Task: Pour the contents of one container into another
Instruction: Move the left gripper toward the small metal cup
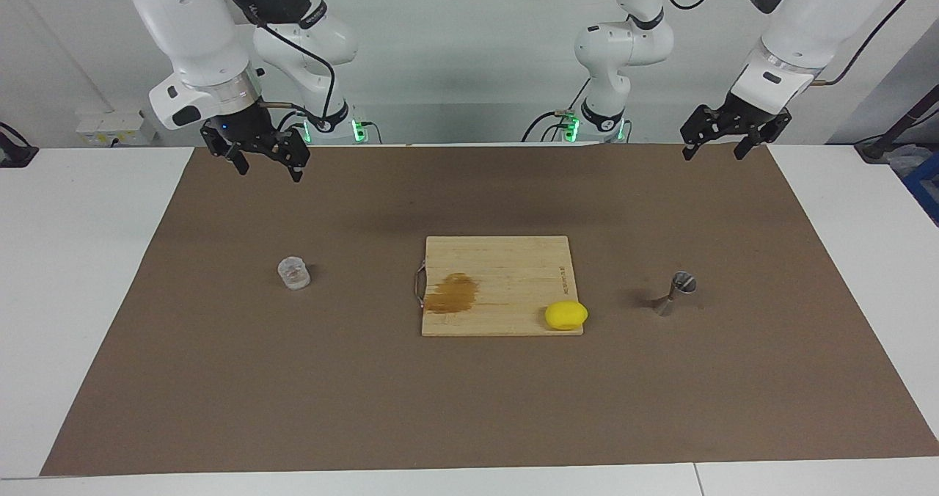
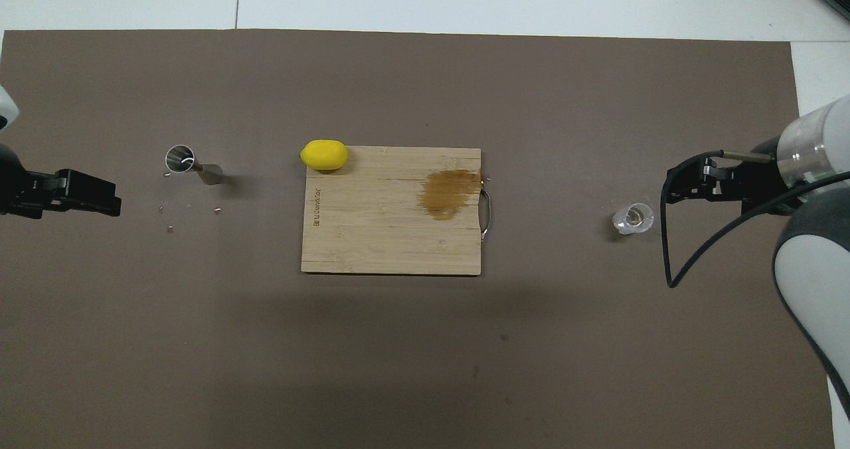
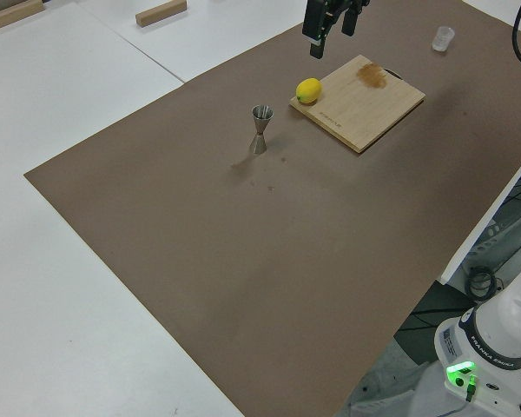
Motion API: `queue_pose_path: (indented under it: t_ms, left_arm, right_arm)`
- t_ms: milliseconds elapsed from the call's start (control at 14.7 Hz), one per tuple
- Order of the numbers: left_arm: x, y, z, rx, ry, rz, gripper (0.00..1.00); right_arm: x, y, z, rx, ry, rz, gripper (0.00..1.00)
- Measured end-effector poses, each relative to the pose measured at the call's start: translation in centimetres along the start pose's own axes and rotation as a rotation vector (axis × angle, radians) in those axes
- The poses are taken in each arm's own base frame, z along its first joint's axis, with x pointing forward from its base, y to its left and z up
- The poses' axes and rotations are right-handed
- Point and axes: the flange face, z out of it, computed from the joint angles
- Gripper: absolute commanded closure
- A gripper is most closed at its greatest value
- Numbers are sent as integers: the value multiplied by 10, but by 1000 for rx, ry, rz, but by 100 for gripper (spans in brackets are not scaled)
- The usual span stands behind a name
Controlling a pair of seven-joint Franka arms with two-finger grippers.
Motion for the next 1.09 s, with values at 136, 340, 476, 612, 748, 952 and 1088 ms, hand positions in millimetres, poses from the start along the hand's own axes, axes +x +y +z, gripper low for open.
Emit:
queue_pose_path:
  t_ms: [136, 340, 476, 612, 748, 952, 1088]
  left_arm:
    - [0, 0, 0, 0, 0, 0, 0]
    - [0, 0, 0, 0, 0, 0, 0]
    - [0, 1, 0, 0, 0, 1, 0]
    - [0, 2, 1, 0, -1, 4, 0]
    - [2, 6, 4, 1, 9, 10, 0]
    - [6, 11, 13, -2, 24, 14, 0]
    - [7, 11, 19, -17, 12, 6, 0]
  right_arm:
    - [0, 0, 0, 0, 0, 0, 0]
    - [0, 0, 0, 0, 0, 0, 0]
    - [0, 0, 0, 0, 0, 0, 0]
    - [0, 0, 0, 0, 0, 0, 0]
    - [0, 0, 0, 0, 0, 0, 0]
    - [0, 0, 0, 0, 0, 0, 0]
    - [0, 0, 0, 0, 0, 0, 0]
